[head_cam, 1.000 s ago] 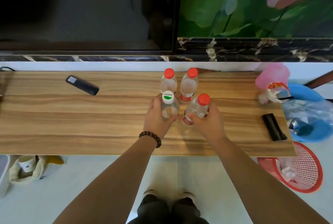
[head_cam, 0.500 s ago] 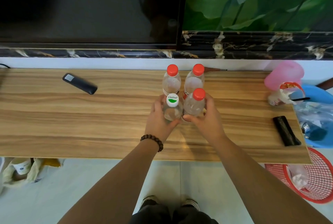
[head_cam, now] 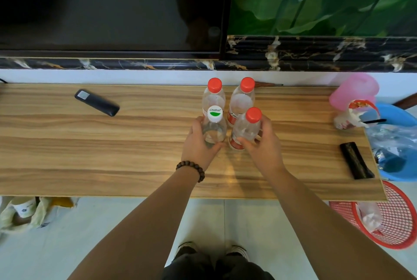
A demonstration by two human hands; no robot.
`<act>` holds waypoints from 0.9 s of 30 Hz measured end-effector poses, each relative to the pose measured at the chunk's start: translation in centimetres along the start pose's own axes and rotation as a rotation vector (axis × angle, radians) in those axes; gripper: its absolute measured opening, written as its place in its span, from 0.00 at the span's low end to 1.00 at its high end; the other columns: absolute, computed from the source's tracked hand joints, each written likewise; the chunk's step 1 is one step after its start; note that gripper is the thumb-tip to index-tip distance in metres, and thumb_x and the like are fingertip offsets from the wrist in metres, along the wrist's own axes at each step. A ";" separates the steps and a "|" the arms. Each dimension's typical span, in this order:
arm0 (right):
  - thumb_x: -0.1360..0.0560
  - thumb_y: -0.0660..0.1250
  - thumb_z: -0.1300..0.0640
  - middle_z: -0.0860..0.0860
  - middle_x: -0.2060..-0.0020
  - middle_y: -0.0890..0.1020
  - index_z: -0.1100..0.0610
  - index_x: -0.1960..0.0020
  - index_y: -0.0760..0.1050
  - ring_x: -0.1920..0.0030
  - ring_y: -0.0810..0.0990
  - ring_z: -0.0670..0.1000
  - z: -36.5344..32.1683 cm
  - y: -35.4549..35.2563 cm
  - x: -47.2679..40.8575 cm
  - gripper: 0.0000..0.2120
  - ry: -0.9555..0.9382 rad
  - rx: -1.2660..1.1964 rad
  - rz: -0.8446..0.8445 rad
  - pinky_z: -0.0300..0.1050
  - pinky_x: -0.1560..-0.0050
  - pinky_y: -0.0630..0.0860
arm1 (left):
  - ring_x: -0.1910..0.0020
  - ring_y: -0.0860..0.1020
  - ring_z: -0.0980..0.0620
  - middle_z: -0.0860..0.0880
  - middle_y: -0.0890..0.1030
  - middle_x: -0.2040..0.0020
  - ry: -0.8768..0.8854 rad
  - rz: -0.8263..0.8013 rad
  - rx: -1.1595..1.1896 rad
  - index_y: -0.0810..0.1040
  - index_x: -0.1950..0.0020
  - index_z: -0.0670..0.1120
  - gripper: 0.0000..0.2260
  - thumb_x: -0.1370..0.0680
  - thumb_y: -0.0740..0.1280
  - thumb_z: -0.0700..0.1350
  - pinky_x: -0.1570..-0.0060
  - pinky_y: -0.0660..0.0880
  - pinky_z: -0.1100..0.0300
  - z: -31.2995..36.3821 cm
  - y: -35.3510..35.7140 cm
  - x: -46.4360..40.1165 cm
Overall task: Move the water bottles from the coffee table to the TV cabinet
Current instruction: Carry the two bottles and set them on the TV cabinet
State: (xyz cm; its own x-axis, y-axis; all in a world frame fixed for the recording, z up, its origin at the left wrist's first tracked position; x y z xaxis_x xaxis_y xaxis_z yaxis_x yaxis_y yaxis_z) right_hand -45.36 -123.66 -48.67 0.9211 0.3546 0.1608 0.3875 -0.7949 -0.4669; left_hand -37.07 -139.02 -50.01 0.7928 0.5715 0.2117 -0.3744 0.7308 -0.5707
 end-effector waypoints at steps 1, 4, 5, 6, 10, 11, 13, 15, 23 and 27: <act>0.32 0.76 0.58 0.43 0.39 0.76 0.49 0.30 0.63 0.41 0.75 0.44 0.0 0.0 0.1 0.36 0.005 -0.002 0.001 0.47 0.40 0.76 | 0.38 0.75 0.48 0.46 0.74 0.35 -0.007 -0.002 0.005 0.60 0.29 0.46 0.40 0.34 0.79 0.48 0.43 0.72 0.58 0.1 0.0 0.0; 0.34 0.77 0.57 0.41 0.38 0.75 0.49 0.29 0.62 0.40 0.75 0.44 -0.3 -0.2 0.2 0.38 0.021 0.003 -0.014 0.46 0.39 0.75 | 0.35 0.73 0.47 0.46 0.72 0.32 -0.021 -0.013 -0.001 0.56 0.26 0.47 0.45 0.35 0.79 0.50 0.39 0.72 0.54 0.8 -0.4 0.2; 0.34 0.78 0.56 0.43 0.37 0.75 0.49 0.28 0.62 0.39 0.75 0.44 -0.4 -0.3 0.3 0.40 0.025 0.015 -0.024 0.47 0.39 0.74 | 0.33 0.71 0.46 0.45 0.71 0.31 -0.027 -0.019 -0.011 0.54 0.24 0.46 0.47 0.35 0.79 0.50 0.37 0.70 0.55 1.1 -0.6 0.3; 0.35 0.78 0.53 0.44 0.35 0.75 0.48 0.28 0.60 0.37 0.74 0.46 -0.5 -0.5 0.4 0.41 0.039 0.032 -0.036 0.49 0.38 0.74 | 0.31 0.69 0.46 0.45 0.69 0.29 -0.040 -0.027 -0.023 0.52 0.24 0.46 0.48 0.35 0.79 0.50 0.37 0.68 0.55 1.6 -0.9 0.4; 0.32 0.74 0.44 0.48 0.28 0.69 0.48 0.24 0.54 0.29 0.68 0.51 -2.2 -2.0 1.8 0.44 0.083 0.156 -0.075 0.53 0.32 0.70 | 0.26 0.61 0.46 0.45 0.61 0.24 -0.074 -0.039 -0.120 0.49 0.22 0.45 0.50 0.33 0.76 0.57 0.31 0.63 0.52 3.6 -2.9 1.6; 0.30 0.72 0.44 0.50 0.26 0.66 0.50 0.24 0.53 0.27 0.65 0.53 -3.1 -2.6 2.3 0.43 0.085 0.202 -0.086 0.51 0.31 0.67 | 0.25 0.60 0.46 0.45 0.61 0.24 -0.080 -0.036 -0.169 0.49 0.22 0.45 0.49 0.33 0.75 0.59 0.30 0.63 0.51 4.1 -3.6 2.1; 0.27 0.68 0.44 0.53 0.25 0.63 0.54 0.23 0.52 0.25 0.61 0.54 -5.3 -4.0 3.4 0.40 0.068 0.297 -0.108 0.51 0.29 0.64 | 0.25 0.60 0.46 0.45 0.62 0.24 -0.092 -0.024 -0.261 0.51 0.23 0.44 0.47 0.31 0.71 0.63 0.29 0.63 0.48 5.5 -5.3 3.5; 0.25 0.65 0.43 0.55 0.25 0.62 0.56 0.24 0.55 0.24 0.59 0.56 -7.7 -5.3 4.4 0.36 0.024 0.387 -0.136 0.54 0.27 0.61 | 0.25 0.60 0.46 0.44 0.63 0.25 -0.083 -0.006 -0.353 0.53 0.23 0.44 0.43 0.28 0.66 0.64 0.29 0.61 0.46 7.2 -7.2 5.1; 0.21 0.58 0.45 0.53 0.23 0.59 0.51 0.23 0.56 0.23 0.54 0.56 -18.6 -10.2 9.4 0.29 -0.055 0.571 -0.237 0.53 0.26 0.59 | 0.23 0.54 0.47 0.47 0.60 0.23 -0.098 -0.044 -0.596 0.54 0.22 0.46 0.31 0.21 0.53 0.61 0.25 0.51 0.47 14.8 -17.1 13.6; 0.21 0.58 0.45 0.54 0.23 0.59 0.52 0.23 0.55 0.23 0.55 0.56 -22.4 -10.7 12.8 0.30 -0.150 0.583 -0.293 0.55 0.27 0.60 | 0.23 0.52 0.48 0.47 0.60 0.23 -0.160 -0.018 -0.593 0.54 0.22 0.46 0.30 0.20 0.53 0.59 0.25 0.49 0.47 16.6 -21.0 18.0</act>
State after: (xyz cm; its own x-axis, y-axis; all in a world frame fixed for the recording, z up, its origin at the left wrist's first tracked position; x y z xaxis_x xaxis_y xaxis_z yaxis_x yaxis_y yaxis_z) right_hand -36.89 -121.66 -22.18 0.7495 0.6134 0.2491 0.4977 -0.2740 -0.8230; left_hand -22.94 -137.88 -21.01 0.6970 0.6437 0.3160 0.0062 0.4352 -0.9003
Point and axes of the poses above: each hand's wrist, its own x-axis away from the middle knuckle, its own y-axis out of the palm, z = x × y, the point moved 1 cm from there along -x, towards the middle knuckle
